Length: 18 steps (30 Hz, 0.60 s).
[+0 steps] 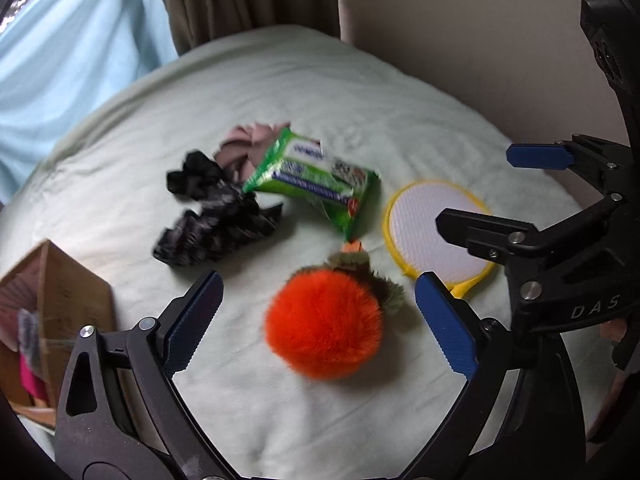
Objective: Organize soft objects
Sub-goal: 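Grasp the orange pom-pom with the left tool while the right tool grasps the yellow mesh pad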
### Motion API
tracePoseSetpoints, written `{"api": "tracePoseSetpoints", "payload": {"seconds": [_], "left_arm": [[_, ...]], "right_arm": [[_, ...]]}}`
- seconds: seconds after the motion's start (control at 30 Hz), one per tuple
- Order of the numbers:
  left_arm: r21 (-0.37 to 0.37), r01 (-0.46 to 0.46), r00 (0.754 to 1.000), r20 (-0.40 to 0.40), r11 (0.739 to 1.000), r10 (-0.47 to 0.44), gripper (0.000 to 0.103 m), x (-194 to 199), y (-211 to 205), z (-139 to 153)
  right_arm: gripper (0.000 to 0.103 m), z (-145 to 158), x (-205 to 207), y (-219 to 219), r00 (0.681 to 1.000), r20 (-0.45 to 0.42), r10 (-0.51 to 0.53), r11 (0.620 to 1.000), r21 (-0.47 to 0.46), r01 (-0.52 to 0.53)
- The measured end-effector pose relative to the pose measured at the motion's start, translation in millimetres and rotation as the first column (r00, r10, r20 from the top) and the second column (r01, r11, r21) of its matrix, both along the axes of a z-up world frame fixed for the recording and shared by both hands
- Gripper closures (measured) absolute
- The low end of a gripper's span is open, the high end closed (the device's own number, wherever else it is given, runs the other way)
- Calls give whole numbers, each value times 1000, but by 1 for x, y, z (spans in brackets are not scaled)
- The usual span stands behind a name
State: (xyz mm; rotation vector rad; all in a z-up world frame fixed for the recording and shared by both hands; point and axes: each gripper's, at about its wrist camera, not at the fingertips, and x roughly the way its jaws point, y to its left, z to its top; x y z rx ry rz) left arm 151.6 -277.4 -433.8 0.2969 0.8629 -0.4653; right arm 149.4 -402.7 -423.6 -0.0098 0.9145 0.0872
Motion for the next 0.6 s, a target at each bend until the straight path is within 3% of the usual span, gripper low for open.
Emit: {"api": "tracePoseSetpoints", "payload": {"seconds": [0.17,0.27,0.4,0.6], "left_arm": [[5,5,999,-34,1000,-5,18,8,-3,-32],[13,18,998,-57,1000,-17,21,11,-6,-47],[23,19,996,-84,1000,-17,42,15,-7,-62],[28,10,990,-140,1000,-6,58,24,-5,-79]], "right_arm": [[1,-29,9,1,999,-29,15,1000,-12,-16],[11,-44,17,-1,998,-61,23,999,-29,-25],[12,-56,22,1,997,-72,38,998,-41,-41],[12,-66,20,5,997,-68,34,998,-50,-38]]}}
